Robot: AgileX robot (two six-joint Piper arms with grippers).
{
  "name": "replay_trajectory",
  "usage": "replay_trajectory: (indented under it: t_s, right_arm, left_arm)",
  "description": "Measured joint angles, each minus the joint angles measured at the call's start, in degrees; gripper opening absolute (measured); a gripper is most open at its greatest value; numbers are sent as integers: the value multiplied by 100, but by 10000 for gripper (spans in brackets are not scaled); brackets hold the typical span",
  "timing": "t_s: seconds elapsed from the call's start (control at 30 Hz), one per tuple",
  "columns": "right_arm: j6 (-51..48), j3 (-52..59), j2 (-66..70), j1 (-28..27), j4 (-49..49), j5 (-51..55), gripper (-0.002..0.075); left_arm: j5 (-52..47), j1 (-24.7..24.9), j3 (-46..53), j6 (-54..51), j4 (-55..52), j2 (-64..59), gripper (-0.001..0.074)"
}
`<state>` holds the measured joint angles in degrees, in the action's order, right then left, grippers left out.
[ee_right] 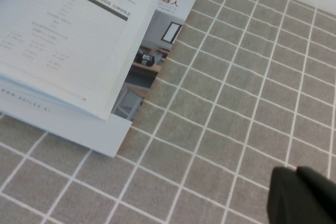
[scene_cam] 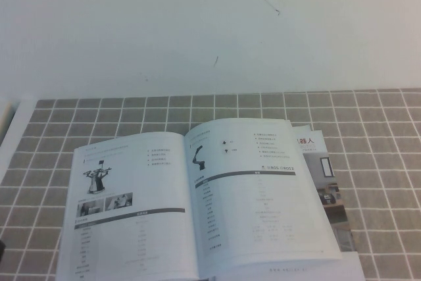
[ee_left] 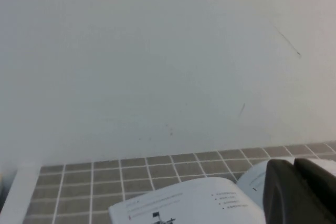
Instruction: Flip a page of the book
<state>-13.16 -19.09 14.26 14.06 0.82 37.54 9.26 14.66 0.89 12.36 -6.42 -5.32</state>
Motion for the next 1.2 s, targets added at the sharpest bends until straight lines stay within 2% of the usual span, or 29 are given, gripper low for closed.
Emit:
replay_trajectory:
  t_s: [0.17, 0.37, 0.7, 1.2]
  right_arm:
    - [0, 10, 0, 0, 0, -8, -1]
    - [0, 10, 0, 0, 0, -8, -1]
    - [0, 10, 0, 0, 0, -8, -1]
    - [0, 10, 0, 0, 0, -8, -1]
  left_arm:
    - [-1213, -653, 40, 1038, 9, 567, -4]
    - [-2715, -765, 29, 1240, 23, 580, -4]
    - [-2775, -765, 20, -565, 240, 593, -4]
    - [-2797, -765, 7, -811, 875, 606, -4]
